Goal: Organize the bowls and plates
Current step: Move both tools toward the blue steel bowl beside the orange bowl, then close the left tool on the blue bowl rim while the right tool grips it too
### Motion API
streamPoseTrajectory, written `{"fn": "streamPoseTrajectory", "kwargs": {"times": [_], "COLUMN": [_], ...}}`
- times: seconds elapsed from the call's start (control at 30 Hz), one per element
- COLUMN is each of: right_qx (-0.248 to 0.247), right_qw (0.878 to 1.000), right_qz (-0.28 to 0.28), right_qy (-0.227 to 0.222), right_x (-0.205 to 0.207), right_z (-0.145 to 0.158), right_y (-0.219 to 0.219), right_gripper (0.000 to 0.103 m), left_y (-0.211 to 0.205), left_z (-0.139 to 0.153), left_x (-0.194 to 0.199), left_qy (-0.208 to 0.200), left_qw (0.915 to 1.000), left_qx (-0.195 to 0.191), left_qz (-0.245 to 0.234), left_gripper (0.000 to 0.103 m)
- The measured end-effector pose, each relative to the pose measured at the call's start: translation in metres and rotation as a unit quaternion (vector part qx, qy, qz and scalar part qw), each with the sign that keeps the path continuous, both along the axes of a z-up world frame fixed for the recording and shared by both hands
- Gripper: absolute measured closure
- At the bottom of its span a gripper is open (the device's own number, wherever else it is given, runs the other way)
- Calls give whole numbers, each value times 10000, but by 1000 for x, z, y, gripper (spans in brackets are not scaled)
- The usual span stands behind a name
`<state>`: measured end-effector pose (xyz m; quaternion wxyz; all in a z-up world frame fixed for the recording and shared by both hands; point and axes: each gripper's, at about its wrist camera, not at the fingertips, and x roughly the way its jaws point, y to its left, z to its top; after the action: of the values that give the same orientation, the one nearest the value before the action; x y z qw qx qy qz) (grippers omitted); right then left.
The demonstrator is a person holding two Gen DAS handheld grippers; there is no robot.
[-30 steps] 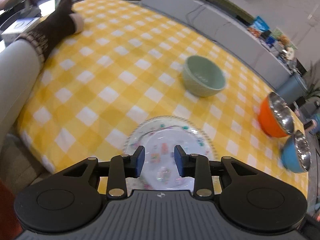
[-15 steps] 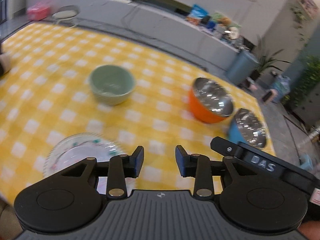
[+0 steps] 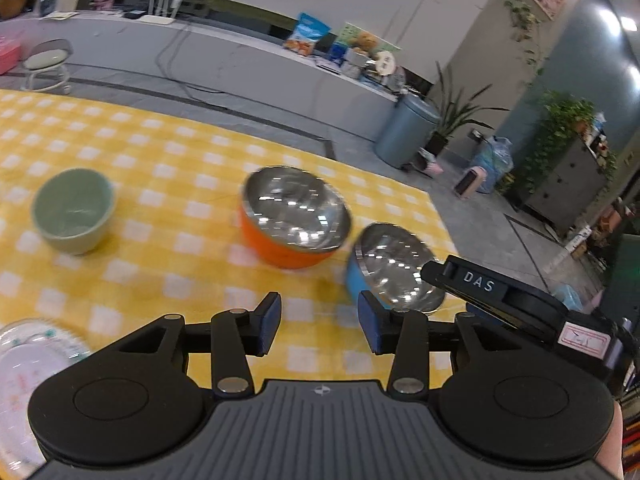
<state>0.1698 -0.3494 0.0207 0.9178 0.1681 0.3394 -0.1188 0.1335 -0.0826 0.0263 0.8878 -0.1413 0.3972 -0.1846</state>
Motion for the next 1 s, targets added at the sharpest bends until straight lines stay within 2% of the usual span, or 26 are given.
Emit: {"fn": "streamPoseTrajectory", "kwargs": {"times": [0.23, 0.57, 0.77, 0.93, 1.0], "right_qx": [-8, 262, 339, 545, 566], "right_qw": [9993, 9967, 9953, 9935, 9937], "right_qz": [-303, -503, -607, -595, -580], "right_qy": [200, 572, 675, 804, 769], "right_x": [18, 31, 34, 36, 35], "right_z": [-18, -46, -55, -64, -64], "right_y": [-23, -39, -44, -47, -46], "right_gripper": [37, 39, 42, 51, 55], "left_y": [-34, -70, -83, -86, -86], "left_z": [-15, -39, -48, -59, -60], "left_x": [19, 55, 69, 75, 76], "left_qy": [21, 262, 336, 470, 491], "left_qw": [9997, 9992, 9989, 9985, 9984], "left_qx": [-86, 114, 175, 137, 183], "left_qz": [-230, -274, -264, -251, -195], "left_gripper": [54, 54, 50, 51, 56]}}
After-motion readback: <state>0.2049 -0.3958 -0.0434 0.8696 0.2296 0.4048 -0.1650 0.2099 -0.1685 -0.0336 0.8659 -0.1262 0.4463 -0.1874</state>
